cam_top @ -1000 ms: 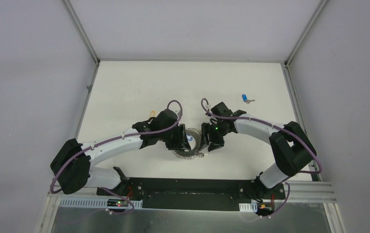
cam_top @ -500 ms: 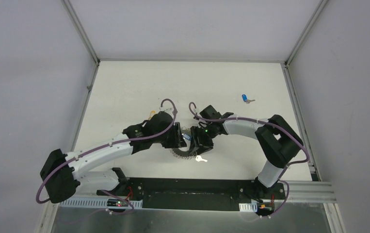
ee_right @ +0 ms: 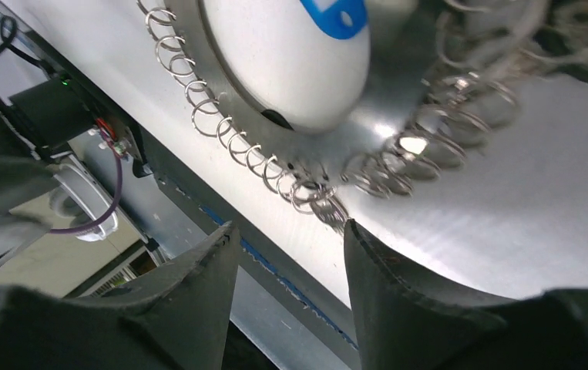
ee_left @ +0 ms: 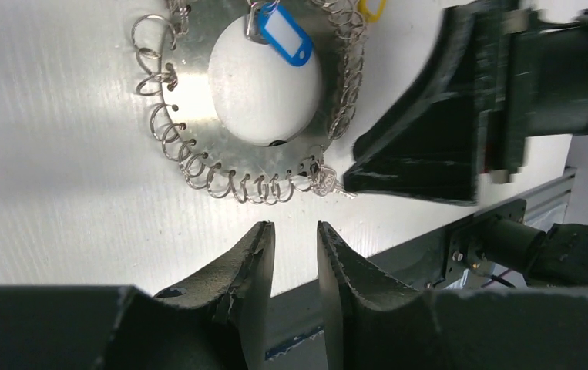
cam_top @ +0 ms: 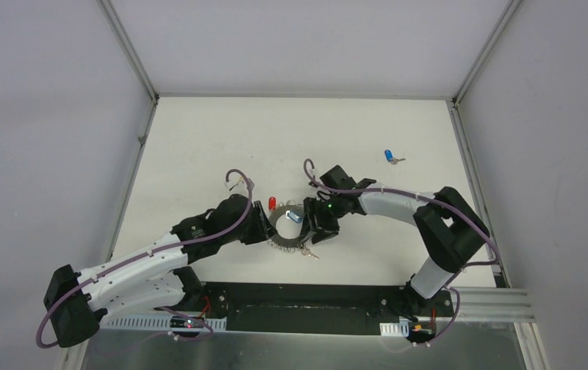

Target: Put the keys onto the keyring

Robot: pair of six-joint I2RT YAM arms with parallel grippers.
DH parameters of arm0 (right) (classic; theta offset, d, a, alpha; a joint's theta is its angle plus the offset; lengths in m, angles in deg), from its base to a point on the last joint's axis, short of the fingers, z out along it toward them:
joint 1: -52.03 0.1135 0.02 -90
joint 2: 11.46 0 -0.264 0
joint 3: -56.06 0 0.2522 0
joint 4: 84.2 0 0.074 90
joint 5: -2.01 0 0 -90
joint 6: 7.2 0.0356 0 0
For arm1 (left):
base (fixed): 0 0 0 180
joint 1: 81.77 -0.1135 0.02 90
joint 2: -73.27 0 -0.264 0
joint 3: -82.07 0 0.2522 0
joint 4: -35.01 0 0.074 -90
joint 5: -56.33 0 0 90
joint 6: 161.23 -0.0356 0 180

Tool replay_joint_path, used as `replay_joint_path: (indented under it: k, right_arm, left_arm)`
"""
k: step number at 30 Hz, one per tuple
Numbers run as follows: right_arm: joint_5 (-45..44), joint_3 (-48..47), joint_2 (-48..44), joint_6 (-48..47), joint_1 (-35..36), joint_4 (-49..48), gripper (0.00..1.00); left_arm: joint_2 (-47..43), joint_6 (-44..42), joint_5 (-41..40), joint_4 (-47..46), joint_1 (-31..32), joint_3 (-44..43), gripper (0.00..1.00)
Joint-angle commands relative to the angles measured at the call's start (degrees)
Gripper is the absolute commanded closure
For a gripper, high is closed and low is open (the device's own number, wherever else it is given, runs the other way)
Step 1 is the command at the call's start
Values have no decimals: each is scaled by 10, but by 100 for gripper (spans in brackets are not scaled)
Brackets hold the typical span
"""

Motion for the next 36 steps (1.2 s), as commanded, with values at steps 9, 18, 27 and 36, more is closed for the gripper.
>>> replay_joint_path:
  k: [9, 18, 27, 36]
  right_arm:
    - [-30, 24, -99, -31, -46, 64, 46]
    - [-36, 10, -73, -44, -46, 66, 52]
    - [-26, 7, -65, -36, -40, 61, 55]
    - [-114, -50, -52, -63, 28, 119, 56]
  left_arm:
    - [127, -2, 40, -9, 5, -55, 75]
    - [253, -40, 122, -11, 5, -134, 77]
    - [343, -15, 182, -21, 5, -158, 86]
    - [307, 17, 152, -24, -1, -125, 79]
